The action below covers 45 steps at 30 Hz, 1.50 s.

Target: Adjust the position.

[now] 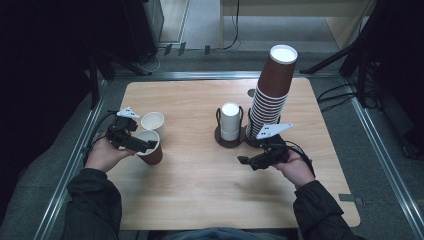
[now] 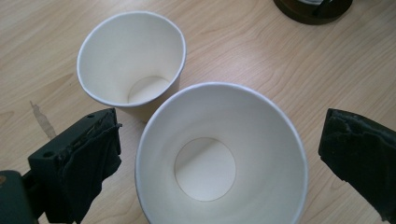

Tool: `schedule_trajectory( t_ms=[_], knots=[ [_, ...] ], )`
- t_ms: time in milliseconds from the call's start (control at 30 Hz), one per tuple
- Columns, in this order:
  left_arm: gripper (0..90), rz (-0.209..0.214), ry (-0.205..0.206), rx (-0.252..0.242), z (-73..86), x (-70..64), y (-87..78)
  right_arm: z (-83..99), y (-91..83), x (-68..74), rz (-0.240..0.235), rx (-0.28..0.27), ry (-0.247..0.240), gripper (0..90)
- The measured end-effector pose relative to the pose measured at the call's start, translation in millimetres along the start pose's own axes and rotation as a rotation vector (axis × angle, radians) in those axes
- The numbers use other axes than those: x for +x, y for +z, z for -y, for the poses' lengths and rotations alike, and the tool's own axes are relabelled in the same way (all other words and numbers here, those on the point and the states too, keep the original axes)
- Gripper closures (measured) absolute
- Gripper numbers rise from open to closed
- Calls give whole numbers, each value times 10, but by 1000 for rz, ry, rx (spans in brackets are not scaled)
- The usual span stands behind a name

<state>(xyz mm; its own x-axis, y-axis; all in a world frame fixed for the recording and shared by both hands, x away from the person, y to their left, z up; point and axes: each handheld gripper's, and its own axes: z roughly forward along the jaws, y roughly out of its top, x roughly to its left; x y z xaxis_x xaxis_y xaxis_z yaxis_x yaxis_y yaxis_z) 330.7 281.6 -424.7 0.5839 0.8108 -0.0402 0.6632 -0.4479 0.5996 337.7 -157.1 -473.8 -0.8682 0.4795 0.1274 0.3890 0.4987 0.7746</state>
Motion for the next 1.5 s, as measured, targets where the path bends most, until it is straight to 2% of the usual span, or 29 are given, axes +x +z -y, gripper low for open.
schedule_trajectory(
  t_ms=[67,233,433,667,867,1100,1333,1500],
  knots=[
    [0,-7,6,-18,-19,-26,-22,0,-2,-2,1,0,0,165],
    [0,20,18,-56,-90,-100,-80,0,1,-5,-2,0,0,165],
    [0,52,45,-51,-168,-197,-60,-1,-2,-18,-4,-4,4,167],
    [0,82,50,-58,-263,-334,-11,-5,12,-27,-15,-1,-6,168],
    [0,76,64,-41,-363,-471,85,2,28,-49,-19,13,-18,167],
    [0,72,54,-35,-436,-611,183,-2,32,-83,-28,9,-12,167],
    [0,98,77,-50,-470,-730,197,-9,51,-62,-37,13,-26,167],
    [0,112,73,-64,-502,-801,210,-12,65,-52,-35,14,-26,168]
  ],
)
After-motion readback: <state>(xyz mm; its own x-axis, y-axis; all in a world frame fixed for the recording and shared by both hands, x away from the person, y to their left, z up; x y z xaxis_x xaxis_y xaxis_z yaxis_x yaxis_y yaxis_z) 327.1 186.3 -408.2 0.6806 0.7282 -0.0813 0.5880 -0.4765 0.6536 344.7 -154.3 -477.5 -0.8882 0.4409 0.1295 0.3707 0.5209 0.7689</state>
